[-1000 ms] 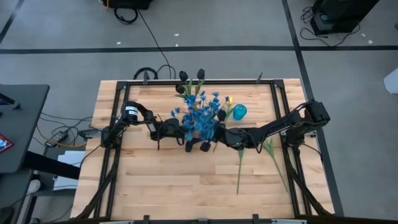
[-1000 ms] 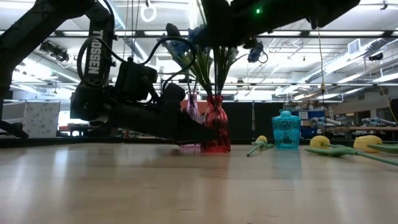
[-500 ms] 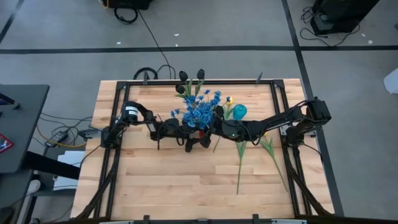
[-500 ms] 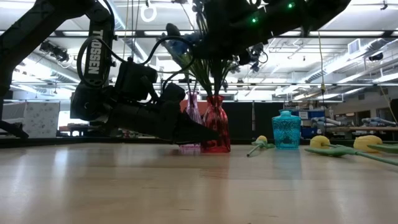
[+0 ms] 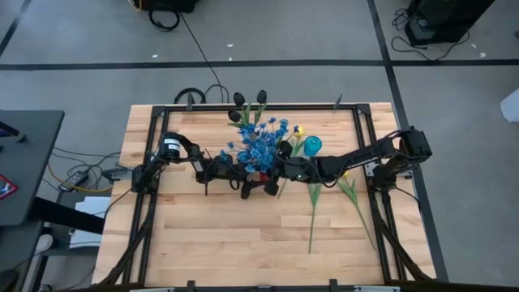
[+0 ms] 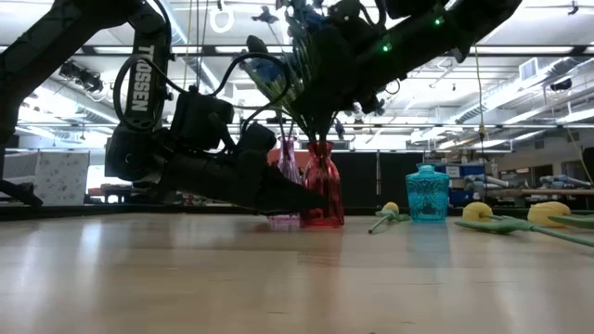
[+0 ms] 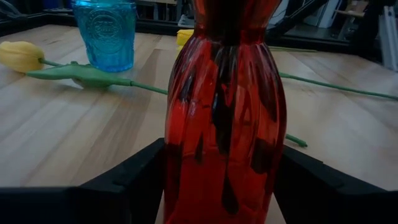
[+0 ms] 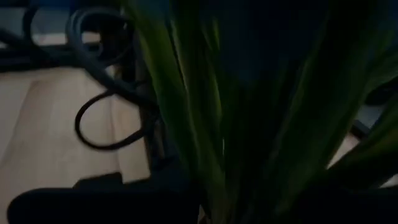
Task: Sort flowers into vase by color
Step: Put the blue flowers into the red vase
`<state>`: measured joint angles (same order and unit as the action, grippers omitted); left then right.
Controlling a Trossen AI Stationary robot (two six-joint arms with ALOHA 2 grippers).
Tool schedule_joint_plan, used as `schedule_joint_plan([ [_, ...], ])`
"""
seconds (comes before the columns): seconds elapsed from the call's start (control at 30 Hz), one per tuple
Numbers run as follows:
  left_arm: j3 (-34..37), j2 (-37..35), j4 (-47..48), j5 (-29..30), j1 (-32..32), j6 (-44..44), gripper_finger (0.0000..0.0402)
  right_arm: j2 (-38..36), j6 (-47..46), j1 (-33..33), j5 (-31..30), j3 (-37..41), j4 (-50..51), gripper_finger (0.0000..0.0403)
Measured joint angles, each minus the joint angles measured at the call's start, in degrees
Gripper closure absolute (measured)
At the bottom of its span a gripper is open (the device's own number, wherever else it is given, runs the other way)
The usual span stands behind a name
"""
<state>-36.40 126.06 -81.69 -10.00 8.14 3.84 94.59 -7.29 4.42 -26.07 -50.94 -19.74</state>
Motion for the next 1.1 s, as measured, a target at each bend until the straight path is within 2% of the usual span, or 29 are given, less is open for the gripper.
schedule_joint_plan([
  [0.17, 0.0, 0.0, -0.4, -0.1, 0.0, 0.2, 0.0142, 0.0, -0.5, -0.9, 3.6, 0.0, 3.6, 0.0301],
  [0.47, 0.0, 0.0, -0.7, -0.2, 0.0, -0.5, 0.0142, 0.0, -0.6, -0.8, 3.8, 0.0, 6.1, 0.0291],
  [0.83, 0.0, 0.0, -0.2, 0.8, 0.0, 0.6, 0.0142, -0.2, -3.5, -0.7, 7.2, 0.0, 9.4, 0.0195],
  [1.1, 0.9, 0.0, 0.0, 2.7, 0.0, 0.9, 0.0112, -0.2, -5.2, 0.7, 7.1, 0.0, 11.4, 0.0166],
])
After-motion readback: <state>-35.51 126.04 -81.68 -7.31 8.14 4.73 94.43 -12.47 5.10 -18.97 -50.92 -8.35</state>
